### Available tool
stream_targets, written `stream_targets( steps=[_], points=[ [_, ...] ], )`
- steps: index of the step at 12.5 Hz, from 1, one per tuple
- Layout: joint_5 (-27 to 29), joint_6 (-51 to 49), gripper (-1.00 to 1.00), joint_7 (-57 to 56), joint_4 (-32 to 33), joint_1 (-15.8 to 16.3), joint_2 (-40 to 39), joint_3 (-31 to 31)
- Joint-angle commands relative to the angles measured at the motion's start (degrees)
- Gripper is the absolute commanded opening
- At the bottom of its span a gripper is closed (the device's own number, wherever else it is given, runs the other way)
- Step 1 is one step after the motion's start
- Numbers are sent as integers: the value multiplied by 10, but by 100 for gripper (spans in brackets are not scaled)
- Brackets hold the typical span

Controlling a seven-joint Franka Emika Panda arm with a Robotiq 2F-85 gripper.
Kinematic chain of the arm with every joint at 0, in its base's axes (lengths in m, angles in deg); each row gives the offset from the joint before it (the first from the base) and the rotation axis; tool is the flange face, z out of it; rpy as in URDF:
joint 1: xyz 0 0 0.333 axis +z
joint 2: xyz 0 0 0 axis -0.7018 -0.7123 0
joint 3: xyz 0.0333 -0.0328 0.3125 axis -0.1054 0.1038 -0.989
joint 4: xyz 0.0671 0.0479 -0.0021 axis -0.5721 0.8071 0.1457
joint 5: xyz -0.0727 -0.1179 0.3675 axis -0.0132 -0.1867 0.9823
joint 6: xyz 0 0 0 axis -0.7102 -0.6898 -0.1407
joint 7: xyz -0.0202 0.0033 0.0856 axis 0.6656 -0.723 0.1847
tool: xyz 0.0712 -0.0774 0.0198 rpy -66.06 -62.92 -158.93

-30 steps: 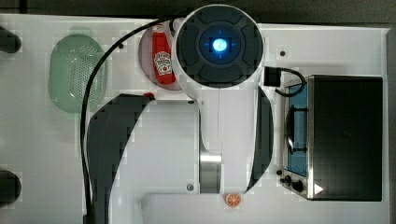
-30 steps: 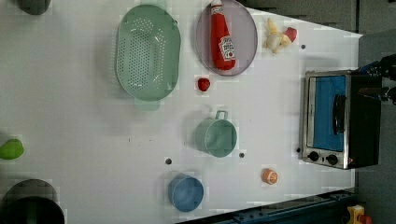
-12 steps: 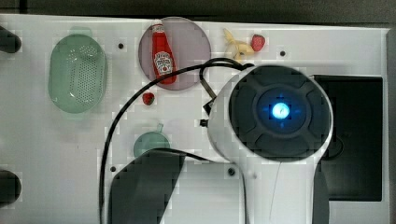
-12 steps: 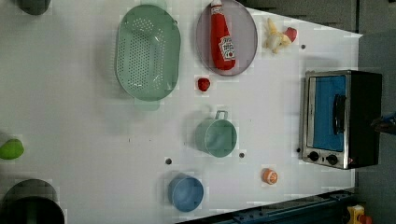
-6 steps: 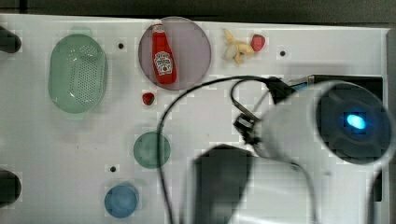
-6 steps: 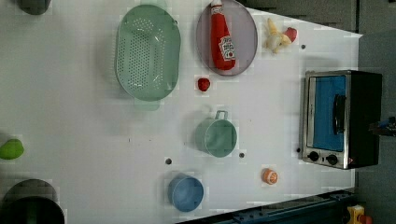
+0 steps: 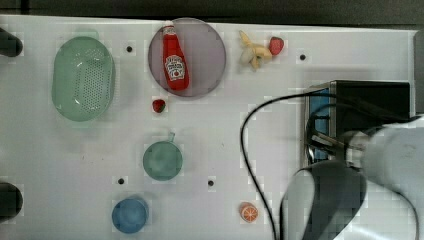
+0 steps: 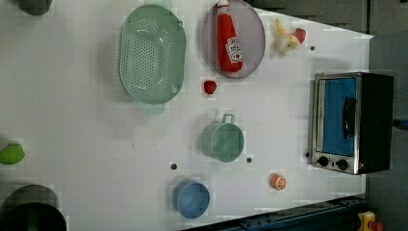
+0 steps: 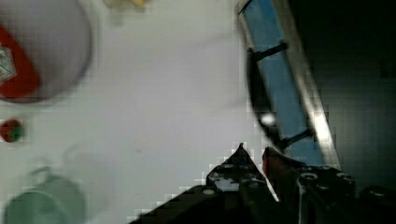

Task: Flap open oven.

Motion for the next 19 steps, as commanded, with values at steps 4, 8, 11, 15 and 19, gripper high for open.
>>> stream_targets(
  steps=[4, 8, 11, 15, 19],
  points=[
    [0, 111, -65, -198, 30, -8, -99, 42],
    [2, 183, -65, -198, 49, -12, -147, 47],
    [2, 227, -65, -198, 80, -10, -159, 44],
    [2, 277, -65, -196, 106, -9, -167, 37],
    [-1, 295, -65, -178, 113, -7, -177, 37]
  ],
)
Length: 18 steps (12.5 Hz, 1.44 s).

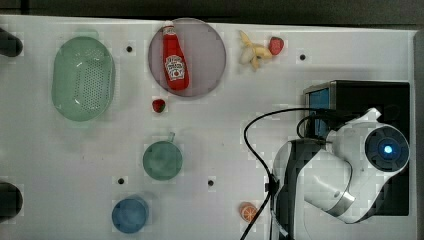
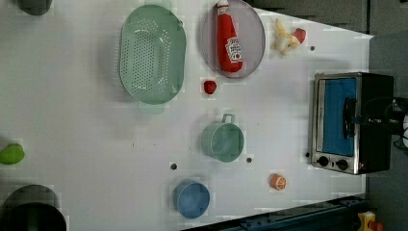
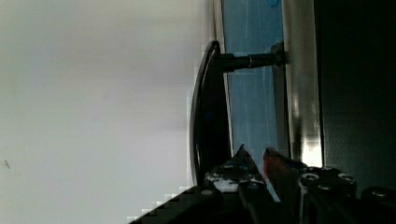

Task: Flap open oven.

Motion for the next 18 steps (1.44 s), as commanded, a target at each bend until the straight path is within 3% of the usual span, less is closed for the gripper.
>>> stream_targets(
  steps=[1, 3, 7, 14, 18],
  points=[
    [-7, 15, -65, 0, 10, 5, 0, -3],
    [-53, 15, -65, 22, 11, 17, -1, -9],
    [-172, 7, -65, 171, 20, 40, -2, -31],
    [-302, -2, -65, 312, 40, 70, -33, -91],
    [-386, -8, -65, 497, 39, 96, -85, -123]
  ],
)
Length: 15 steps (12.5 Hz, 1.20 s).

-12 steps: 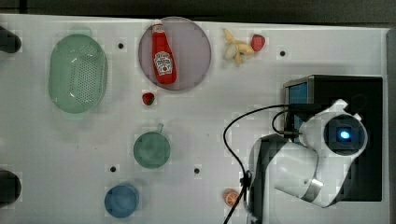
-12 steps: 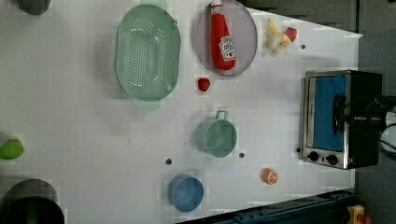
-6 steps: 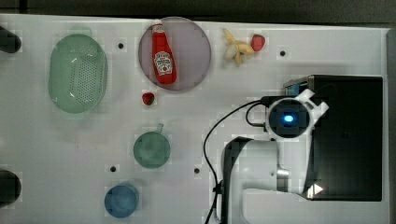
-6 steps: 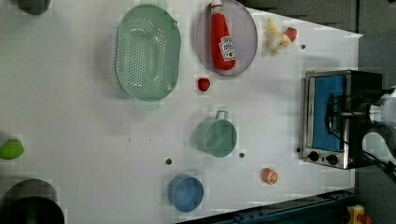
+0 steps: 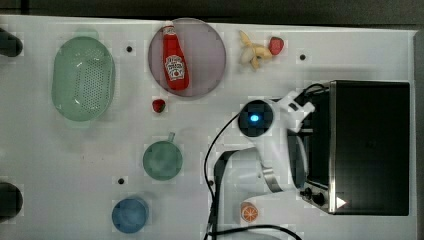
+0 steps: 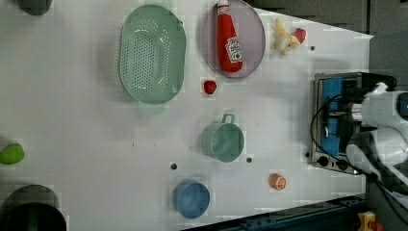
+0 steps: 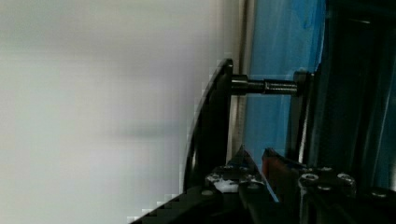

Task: Flap open oven.

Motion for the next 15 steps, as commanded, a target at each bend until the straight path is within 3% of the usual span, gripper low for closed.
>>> stream_targets(
  steps=[1, 5, 11, 15],
  points=[
    [-57, -5, -65, 178, 12, 45, -55, -35],
    [-138, -12, -65, 309, 1, 81, -118, -42],
    [-139, -11, -65, 382, -14, 106, -166, -42],
    [-115, 11, -65, 384, -23, 105, -132, -42]
  ],
)
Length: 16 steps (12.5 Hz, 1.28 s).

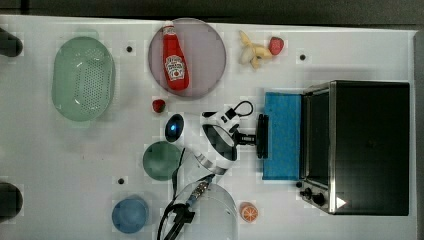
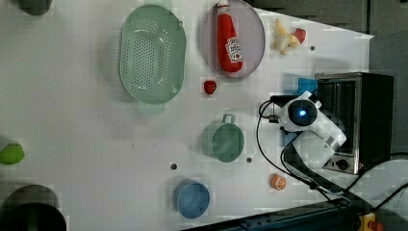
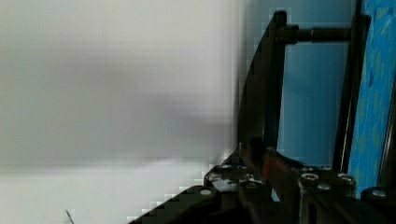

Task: Flap open oven.

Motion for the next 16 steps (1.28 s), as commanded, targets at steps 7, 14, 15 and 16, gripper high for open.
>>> stream_targets(
  steps=[7, 14, 15, 16],
  points=[
    [335, -56, -65, 30, -18, -3, 241, 5],
    [490, -253, -65, 35, -89, -3, 393, 8],
    [490, -285, -65, 35, -109, -3, 403, 8],
    [490, -311, -65, 35, -132, -3, 408, 10]
  ],
)
